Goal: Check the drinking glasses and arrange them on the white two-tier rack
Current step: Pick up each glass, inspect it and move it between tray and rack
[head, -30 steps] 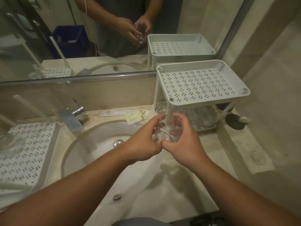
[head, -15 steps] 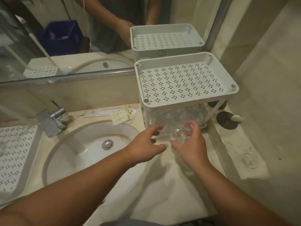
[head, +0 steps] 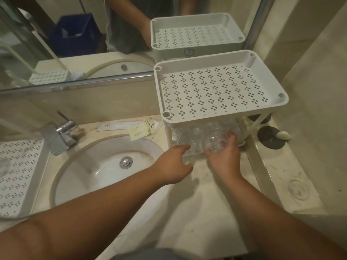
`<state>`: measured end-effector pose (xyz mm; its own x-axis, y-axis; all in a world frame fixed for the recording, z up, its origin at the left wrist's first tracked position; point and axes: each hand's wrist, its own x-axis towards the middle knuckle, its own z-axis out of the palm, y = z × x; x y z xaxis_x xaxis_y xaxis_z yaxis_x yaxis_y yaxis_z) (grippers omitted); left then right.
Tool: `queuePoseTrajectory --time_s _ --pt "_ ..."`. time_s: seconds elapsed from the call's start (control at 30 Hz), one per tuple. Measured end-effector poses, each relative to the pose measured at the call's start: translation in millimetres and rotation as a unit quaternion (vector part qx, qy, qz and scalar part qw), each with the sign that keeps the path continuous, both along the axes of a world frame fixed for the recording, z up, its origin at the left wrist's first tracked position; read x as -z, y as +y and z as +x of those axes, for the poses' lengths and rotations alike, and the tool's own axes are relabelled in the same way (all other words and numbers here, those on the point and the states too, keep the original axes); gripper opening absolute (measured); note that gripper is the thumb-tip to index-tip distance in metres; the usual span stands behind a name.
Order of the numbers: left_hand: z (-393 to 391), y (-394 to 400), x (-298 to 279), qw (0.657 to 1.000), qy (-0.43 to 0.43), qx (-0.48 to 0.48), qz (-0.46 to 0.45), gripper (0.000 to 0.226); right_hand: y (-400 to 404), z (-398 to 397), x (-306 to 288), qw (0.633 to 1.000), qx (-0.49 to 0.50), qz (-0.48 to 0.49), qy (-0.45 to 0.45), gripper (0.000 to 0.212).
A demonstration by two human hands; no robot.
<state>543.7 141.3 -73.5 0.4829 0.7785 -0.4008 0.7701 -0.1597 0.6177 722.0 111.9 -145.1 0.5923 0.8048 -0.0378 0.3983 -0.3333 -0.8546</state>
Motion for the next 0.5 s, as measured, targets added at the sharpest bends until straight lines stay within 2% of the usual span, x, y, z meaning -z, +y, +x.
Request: queuePoseTrajectory --time_s 0.17,0.5 --pt "2.9 3.8 7.0 0.999 0.033 0.025 0.012 0.069 7.2 0.3 8.5 1.000 -0.002 0.003 0.008 0.083" --pt "1.5 7.3 10.6 0.999 0.044 0.022 -0.013 0.071 26.4 -1.4 20.0 0.999 -0.001 -0.015 0.039 0.077"
